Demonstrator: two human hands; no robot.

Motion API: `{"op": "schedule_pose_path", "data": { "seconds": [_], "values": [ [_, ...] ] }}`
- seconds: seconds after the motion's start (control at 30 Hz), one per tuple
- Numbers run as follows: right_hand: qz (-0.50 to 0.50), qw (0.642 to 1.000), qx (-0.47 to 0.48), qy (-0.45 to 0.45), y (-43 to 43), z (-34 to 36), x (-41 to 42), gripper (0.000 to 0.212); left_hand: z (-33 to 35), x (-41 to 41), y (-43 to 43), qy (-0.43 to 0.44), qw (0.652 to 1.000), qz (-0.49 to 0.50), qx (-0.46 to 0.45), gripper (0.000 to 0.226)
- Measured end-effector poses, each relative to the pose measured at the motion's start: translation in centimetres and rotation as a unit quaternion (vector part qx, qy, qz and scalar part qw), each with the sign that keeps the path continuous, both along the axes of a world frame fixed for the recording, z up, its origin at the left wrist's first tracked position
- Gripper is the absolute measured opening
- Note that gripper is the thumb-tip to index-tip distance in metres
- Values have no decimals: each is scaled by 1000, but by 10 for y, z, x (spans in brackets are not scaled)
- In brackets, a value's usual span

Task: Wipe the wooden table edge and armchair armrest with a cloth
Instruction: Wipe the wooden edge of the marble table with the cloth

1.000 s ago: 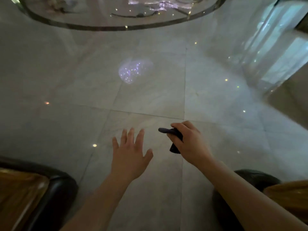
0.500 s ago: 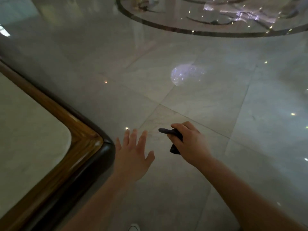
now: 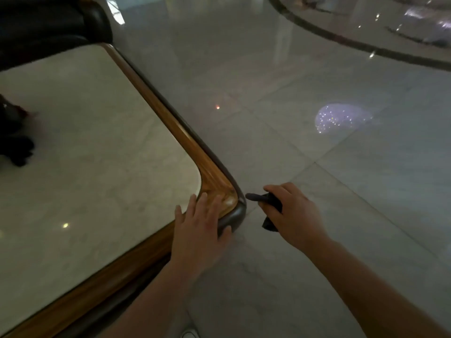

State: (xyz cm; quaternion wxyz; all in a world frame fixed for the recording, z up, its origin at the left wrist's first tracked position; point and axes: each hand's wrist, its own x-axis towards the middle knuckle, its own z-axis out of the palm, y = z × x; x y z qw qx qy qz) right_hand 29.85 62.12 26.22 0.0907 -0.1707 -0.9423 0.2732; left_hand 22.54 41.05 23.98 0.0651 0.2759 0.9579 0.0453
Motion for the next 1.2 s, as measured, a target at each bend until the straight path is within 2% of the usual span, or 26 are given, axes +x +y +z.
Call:
{"op": "schedule_pose_path", "data": {
  "seconds": [0.37, 0.73, 1.07, 1.2],
  "values": [
    [65, 997, -23, -34, -124, -26, -146, 31, -28, -110, -137, -43, 996, 76, 13, 74],
    [141, 983, -56, -102, -143, -85, -250, 38, -60, -182, -156, -86, 983, 157, -26, 79],
    [199, 970, 24, -138, -153, -150, -322, 28, -107, -235, -148, -104, 978, 173, -43, 71],
    [154, 971, 82, -161, -162, -172, -331, 28, -119, -249, -149, -98, 983, 147, -44, 71]
  ]
}}
